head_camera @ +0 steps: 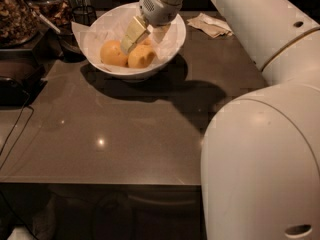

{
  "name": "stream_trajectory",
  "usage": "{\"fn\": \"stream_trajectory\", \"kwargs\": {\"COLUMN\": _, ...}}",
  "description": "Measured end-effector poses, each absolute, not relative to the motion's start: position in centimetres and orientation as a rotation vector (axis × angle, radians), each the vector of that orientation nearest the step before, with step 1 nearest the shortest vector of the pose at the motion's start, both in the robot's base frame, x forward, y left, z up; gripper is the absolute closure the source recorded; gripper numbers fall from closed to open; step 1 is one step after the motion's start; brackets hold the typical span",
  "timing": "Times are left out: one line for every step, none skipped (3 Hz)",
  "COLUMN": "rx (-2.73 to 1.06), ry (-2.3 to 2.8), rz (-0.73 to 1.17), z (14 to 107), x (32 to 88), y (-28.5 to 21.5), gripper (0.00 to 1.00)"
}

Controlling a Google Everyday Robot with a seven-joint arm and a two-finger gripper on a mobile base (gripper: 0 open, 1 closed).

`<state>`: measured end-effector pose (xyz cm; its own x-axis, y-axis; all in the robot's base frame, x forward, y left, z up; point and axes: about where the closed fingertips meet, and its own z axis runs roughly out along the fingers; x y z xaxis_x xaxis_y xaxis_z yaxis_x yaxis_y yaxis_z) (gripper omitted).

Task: Pick orange from white bowl

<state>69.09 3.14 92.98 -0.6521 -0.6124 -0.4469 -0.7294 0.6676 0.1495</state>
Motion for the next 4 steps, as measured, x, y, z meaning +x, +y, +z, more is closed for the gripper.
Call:
{"fn": "stream_trajectory", "kwargs": {"rx": -1.064, "ry": 2.547, "rz": 0.424, "z": 92.0, "x": 69.6, "y": 2.9, "gripper": 0.3}}
{"fn": "stream_trajectory", "kwargs": {"rx": -1.063, "ry": 2.565, "rz": 0.415, "z": 91.3, "x": 69.8, "y": 2.8, "gripper": 0.32}}
{"fn": "stream_trajectory", "kwargs": {"rx": -1.065, "ry": 2.575, "rz": 0.411, "z": 90.7, "x": 69.9, "y": 2.8, "gripper": 0.32}}
{"fn": "stream_trajectory", "kwargs": {"rx": -1.067, "ry": 2.587, "rz": 0.413, "z": 89.8, "x": 70.1, "y": 2.8, "gripper": 0.34}}
